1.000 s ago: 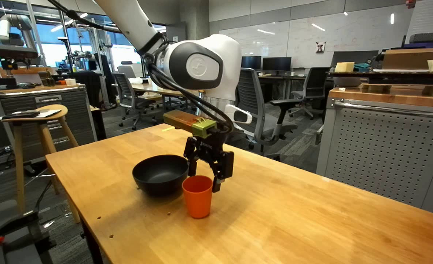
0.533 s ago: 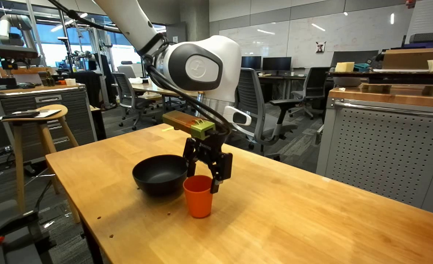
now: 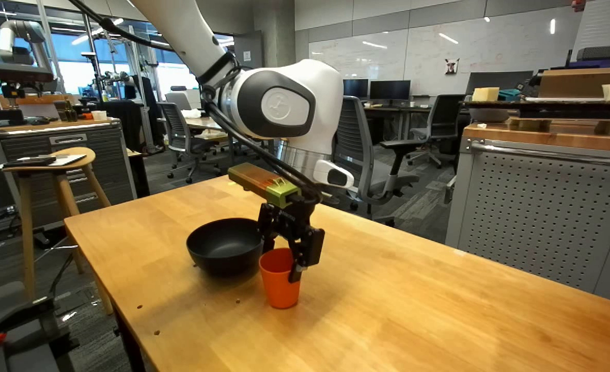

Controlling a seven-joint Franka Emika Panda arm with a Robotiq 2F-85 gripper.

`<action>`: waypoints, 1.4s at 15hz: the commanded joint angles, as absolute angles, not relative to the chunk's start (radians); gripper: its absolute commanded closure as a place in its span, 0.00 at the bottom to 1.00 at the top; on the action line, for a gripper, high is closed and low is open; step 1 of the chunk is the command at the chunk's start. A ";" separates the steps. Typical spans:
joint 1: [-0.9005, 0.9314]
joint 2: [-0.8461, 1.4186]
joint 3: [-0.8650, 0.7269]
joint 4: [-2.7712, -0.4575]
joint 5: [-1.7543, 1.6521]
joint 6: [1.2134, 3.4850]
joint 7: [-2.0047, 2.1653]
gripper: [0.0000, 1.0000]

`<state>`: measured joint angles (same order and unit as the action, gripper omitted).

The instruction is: Take the cup and put it in the bowl

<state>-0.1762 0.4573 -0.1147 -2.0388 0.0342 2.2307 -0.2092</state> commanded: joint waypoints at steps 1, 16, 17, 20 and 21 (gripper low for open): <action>-0.205 0.453 -0.093 -2.034 0.063 2.218 -0.240 0.43; -0.131 0.211 -0.080 -2.062 0.034 2.055 -0.200 0.44; -0.117 0.204 -0.070 -2.060 0.038 2.027 -0.195 0.44; -0.084 0.199 -0.041 -2.051 0.049 1.972 -0.185 0.44; -0.073 0.207 -0.030 -2.047 0.051 1.963 -0.180 0.44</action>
